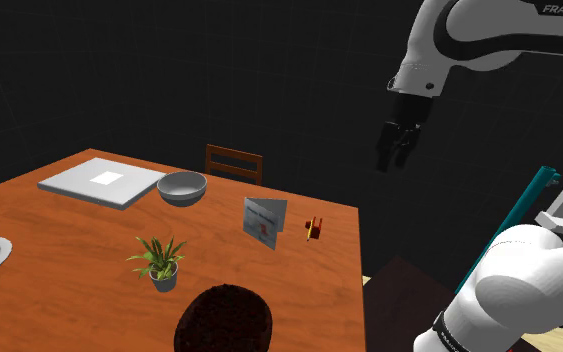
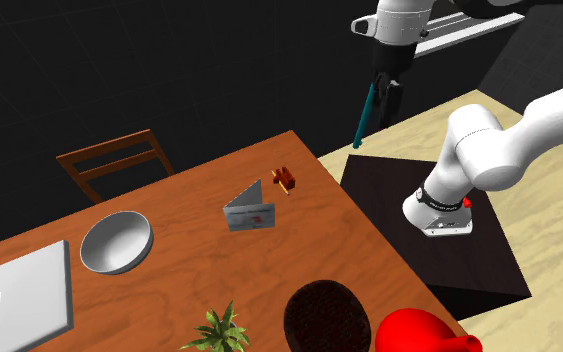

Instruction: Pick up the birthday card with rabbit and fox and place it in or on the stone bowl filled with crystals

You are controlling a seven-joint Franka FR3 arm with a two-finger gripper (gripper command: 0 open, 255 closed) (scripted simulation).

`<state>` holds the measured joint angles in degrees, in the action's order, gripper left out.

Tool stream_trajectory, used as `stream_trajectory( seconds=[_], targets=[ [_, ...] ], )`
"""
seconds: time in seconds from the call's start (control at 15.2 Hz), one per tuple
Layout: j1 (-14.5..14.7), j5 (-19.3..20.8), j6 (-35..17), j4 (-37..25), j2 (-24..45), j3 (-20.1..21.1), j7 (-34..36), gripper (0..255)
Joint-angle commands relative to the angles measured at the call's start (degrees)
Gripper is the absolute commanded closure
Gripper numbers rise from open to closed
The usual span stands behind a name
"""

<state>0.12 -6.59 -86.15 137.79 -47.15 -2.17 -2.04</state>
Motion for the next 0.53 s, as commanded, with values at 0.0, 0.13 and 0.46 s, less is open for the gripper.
stream_trajectory(
  seconds=[0.0,0.13,0.46],
  targets=[
    [0.00,0.00,0.00,0.00,0.00,0.00,0.00,0],
    [0.53,-0.15,-4.11,0.87,2.76,1.12,0.00,0],
    [1.68,-0.21,-14.14,1.62,10.88,3.86,0.18,0]
  ],
)
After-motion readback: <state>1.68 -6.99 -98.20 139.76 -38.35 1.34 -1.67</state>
